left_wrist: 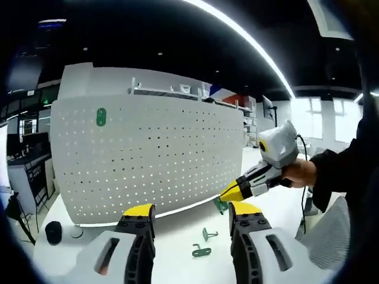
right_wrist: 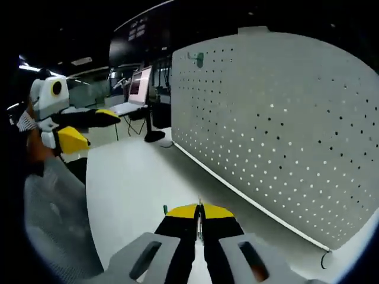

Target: Insert the hook assembly into the mounting plate slot until the hook locks in place.

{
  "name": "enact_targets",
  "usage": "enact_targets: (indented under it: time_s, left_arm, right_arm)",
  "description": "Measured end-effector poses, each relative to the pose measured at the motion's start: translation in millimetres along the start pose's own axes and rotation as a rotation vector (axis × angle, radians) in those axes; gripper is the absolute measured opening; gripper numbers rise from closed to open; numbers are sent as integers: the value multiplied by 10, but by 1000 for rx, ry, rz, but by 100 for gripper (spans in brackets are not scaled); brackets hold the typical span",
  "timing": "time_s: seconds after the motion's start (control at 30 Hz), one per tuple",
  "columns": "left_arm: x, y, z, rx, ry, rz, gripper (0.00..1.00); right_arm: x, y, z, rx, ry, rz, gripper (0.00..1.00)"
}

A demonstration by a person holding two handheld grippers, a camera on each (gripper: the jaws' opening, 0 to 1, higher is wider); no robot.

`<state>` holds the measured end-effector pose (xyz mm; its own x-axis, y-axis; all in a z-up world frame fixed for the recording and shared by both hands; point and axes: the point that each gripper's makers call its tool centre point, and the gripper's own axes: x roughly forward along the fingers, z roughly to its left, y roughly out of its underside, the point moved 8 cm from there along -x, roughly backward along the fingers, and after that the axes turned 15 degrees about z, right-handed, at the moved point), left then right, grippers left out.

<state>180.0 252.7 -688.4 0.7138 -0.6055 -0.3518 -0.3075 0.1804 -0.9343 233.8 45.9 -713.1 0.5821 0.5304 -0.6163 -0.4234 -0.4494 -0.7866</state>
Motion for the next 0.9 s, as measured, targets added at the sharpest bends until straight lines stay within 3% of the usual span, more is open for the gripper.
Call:
enact_targets:
  time_s: [0.2, 0.43, 0.9]
  left_arm:
    - [36, -19, -73, 12, 4, 8, 45]
    - [81, -102, -125, 8, 21, -6, 35]
    - [135, -156, -184, 44, 3, -6, 12]
  right_arm:
    - [-108, -270, 224, -1, -30, -101, 1]
    - [-188, -439, 457, 21, -88, -175, 1]
    - [-219, -527, 602, 111, -179, -235, 1]
